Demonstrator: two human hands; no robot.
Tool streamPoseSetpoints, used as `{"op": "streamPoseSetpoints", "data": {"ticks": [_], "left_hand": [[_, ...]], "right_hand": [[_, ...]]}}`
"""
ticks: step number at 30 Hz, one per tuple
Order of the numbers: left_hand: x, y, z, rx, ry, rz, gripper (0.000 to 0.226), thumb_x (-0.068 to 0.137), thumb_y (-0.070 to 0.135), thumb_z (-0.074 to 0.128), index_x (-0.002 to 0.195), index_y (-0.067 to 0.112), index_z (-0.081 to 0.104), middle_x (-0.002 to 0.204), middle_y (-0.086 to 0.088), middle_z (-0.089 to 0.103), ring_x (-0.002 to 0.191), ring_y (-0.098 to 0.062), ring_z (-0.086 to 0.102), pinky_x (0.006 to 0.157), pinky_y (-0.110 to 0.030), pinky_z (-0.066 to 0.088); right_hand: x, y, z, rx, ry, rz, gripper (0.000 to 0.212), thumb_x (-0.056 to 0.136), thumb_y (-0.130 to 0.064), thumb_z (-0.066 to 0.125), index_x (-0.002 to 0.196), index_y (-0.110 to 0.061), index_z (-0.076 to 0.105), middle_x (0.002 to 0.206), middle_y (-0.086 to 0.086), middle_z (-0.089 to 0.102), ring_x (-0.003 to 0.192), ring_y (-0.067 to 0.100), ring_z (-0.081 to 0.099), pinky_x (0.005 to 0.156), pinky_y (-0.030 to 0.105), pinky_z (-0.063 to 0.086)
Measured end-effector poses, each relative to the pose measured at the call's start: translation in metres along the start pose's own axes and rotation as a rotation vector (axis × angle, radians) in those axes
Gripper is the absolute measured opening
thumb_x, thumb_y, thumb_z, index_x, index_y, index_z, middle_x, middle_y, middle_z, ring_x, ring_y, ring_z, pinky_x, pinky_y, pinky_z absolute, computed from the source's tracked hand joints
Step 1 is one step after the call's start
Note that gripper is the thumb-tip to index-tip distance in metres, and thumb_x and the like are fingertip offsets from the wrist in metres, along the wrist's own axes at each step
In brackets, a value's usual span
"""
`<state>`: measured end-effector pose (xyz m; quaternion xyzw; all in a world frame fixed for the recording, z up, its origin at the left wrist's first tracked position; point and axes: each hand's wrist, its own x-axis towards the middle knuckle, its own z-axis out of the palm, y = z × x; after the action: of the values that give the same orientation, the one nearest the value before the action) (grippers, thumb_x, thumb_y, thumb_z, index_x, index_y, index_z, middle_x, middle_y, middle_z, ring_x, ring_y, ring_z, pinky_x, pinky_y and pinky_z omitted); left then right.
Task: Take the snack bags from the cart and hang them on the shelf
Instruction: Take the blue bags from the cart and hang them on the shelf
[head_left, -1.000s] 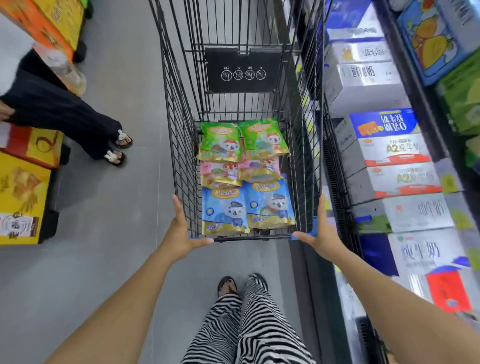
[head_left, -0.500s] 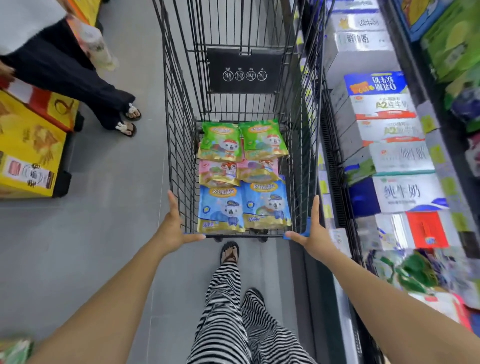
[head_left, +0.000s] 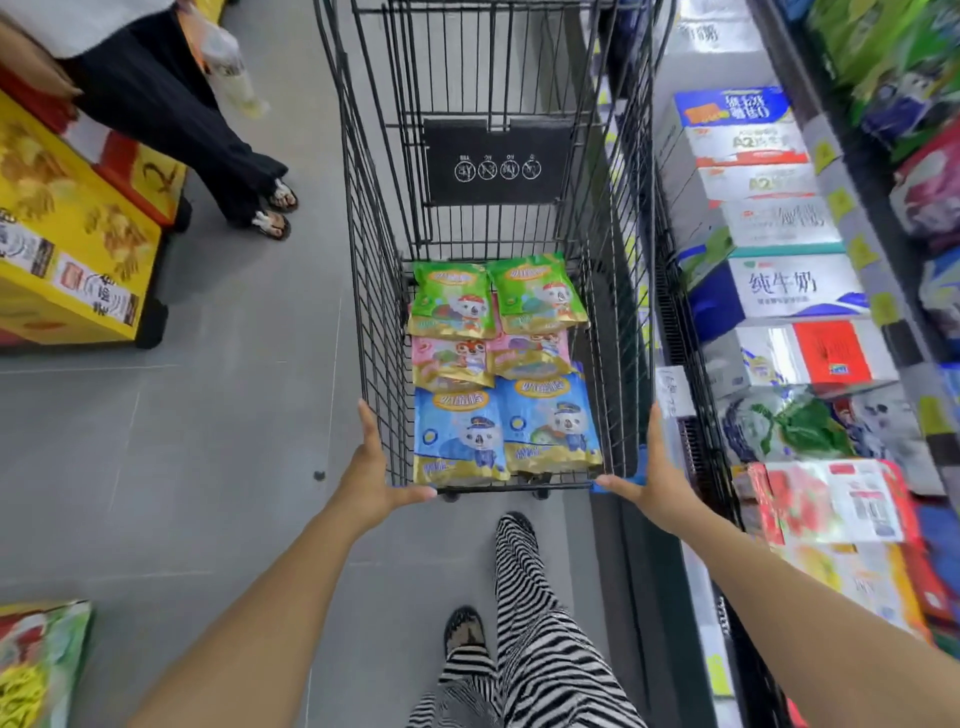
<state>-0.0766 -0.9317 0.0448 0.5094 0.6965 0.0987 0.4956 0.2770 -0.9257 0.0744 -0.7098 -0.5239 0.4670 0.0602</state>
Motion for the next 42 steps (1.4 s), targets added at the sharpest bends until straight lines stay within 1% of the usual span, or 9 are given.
{"op": "streamPoseSetpoints", "data": {"ticks": [4,9,13,17,27,32,36,39,42], "left_hand": [[-0.048,-0.023,0.023,-0.010,0.023,0.023,0.147,0.065,0.032,0.087,0.138,0.036,-0.040,0.161,-0.011,0.012,0.142,-0.030,0.030,0.112,-0.039,0.031],[-0.104,-0.057,0.050,-0.024,0.029,0.018,0.147,0.064,0.033,0.088,0.134,0.042,-0.041,0.161,-0.013,0.009,0.144,-0.031,0.027,0.114,-0.043,0.031],[-0.149,-0.084,0.071,-0.024,0.028,0.023,0.147,0.062,0.035,0.088,0.129,0.048,-0.043,0.162,-0.011,0.005,0.145,-0.031,0.024,0.113,-0.046,0.033],[-0.195,-0.109,0.093,-0.017,0.036,0.017,0.149,0.059,0.037,0.089,0.125,0.053,-0.043,0.161,-0.013,0.006,0.144,-0.032,0.026,0.109,-0.047,0.038],[-0.302,-0.162,0.157,-0.020,0.051,-0.007,0.145,0.066,0.026,0.087,0.142,0.034,-0.037,0.161,-0.012,0.008,0.141,-0.030,0.032,0.101,-0.030,0.038],[-0.358,-0.192,0.187,-0.005,0.042,0.007,0.147,0.065,0.031,0.087,0.137,0.039,-0.040,0.162,-0.009,0.003,0.143,-0.031,0.028,0.105,-0.036,0.040],[-0.405,-0.218,0.211,-0.027,0.036,0.018,0.147,0.064,0.031,0.088,0.136,0.044,-0.040,0.163,-0.007,-0.001,0.145,-0.031,0.024,0.108,-0.043,0.040],[-0.440,-0.237,0.228,0.015,0.036,0.005,0.147,0.064,0.035,0.087,0.137,0.040,-0.040,0.162,-0.011,0.006,0.143,-0.031,0.028,0.110,-0.044,0.038],[-0.479,-0.256,0.246,0.049,0.033,0.000,0.148,0.063,0.036,0.087,0.139,0.036,-0.040,0.160,-0.014,0.011,0.140,-0.032,0.034,0.108,-0.045,0.039]], "right_hand": [[-0.046,0.023,0.021,-0.002,-0.007,-0.027,0.121,0.080,-0.026,0.074,0.146,-0.023,-0.027,0.160,0.010,0.006,0.134,0.042,0.037,0.106,0.043,0.035],[-0.105,0.052,0.049,-0.019,0.005,-0.011,0.119,0.081,-0.025,0.074,0.147,-0.023,-0.025,0.159,0.010,0.014,0.131,0.042,0.041,0.097,0.040,0.040],[-0.150,0.079,0.072,-0.032,0.026,0.005,0.118,0.081,-0.026,0.074,0.148,-0.021,-0.023,0.152,0.025,0.028,0.125,0.048,0.044,0.096,0.045,0.043],[-0.196,0.110,0.093,0.012,0.005,-0.018,0.119,0.081,-0.026,0.073,0.146,-0.027,-0.026,0.159,0.006,0.008,0.117,0.026,0.058,0.087,0.021,0.040],[-0.297,0.183,0.136,0.079,-0.030,-0.028,0.120,0.082,-0.025,0.073,0.145,-0.033,-0.029,0.160,0.004,0.001,0.139,0.033,0.035,0.106,0.039,0.034],[-0.354,0.216,0.158,-0.002,-0.027,-0.016,0.121,0.082,-0.031,0.073,0.144,-0.031,-0.031,0.159,0.010,0.009,0.129,0.034,0.047,0.096,0.035,0.041],[-0.399,0.244,0.180,-0.041,-0.028,0.006,0.119,0.082,-0.031,0.072,0.146,-0.024,-0.029,0.154,0.015,0.028,0.080,0.018,0.064,0.066,0.015,0.041],[-0.434,0.266,0.198,-0.020,-0.010,-0.010,0.121,0.081,-0.030,0.073,0.145,-0.026,-0.029,0.157,0.013,0.020,0.096,0.024,0.063,0.076,0.024,0.047],[-0.472,0.289,0.217,0.026,-0.022,-0.019,0.121,0.081,-0.027,0.073,0.145,-0.026,-0.029,0.160,0.008,0.005,0.131,0.036,0.044,0.104,0.037,0.036]]}}
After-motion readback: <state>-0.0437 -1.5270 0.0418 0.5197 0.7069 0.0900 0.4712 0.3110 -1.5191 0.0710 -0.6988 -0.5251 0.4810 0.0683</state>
